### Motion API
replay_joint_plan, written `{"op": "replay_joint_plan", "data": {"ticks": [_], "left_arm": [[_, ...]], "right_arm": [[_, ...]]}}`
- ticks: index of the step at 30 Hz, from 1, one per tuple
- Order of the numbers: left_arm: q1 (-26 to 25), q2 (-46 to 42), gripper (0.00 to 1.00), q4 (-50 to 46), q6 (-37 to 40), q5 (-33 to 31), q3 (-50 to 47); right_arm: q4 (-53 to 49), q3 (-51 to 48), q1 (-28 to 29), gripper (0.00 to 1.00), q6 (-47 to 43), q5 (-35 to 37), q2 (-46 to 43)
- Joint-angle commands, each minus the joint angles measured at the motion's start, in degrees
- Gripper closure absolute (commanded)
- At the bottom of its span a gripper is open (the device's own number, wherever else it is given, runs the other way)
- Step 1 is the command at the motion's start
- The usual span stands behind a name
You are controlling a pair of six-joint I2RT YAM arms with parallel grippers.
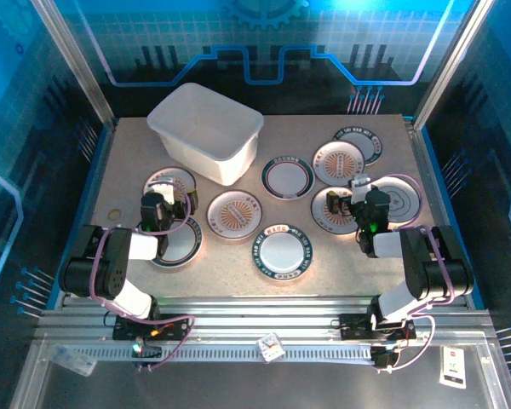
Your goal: Place the plates into the plastic bin on the countertop
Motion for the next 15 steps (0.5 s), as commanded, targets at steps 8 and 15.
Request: {"op": "replay_joint_plan", "data": {"ticks": [8,15], "left_arm": [[0.58,-0.12,0.00,0.19,1.52,1.90,1.26],[1.05,-2.35,0.01,0.54,0.71,0.78,0.08]], "right_arm": [[0.82,0.98,0.19,0.00,-0.81,0.40,0.34],[-5.73,1.86,3.61,0.00,-1.38,11.05,-6.66]]}}
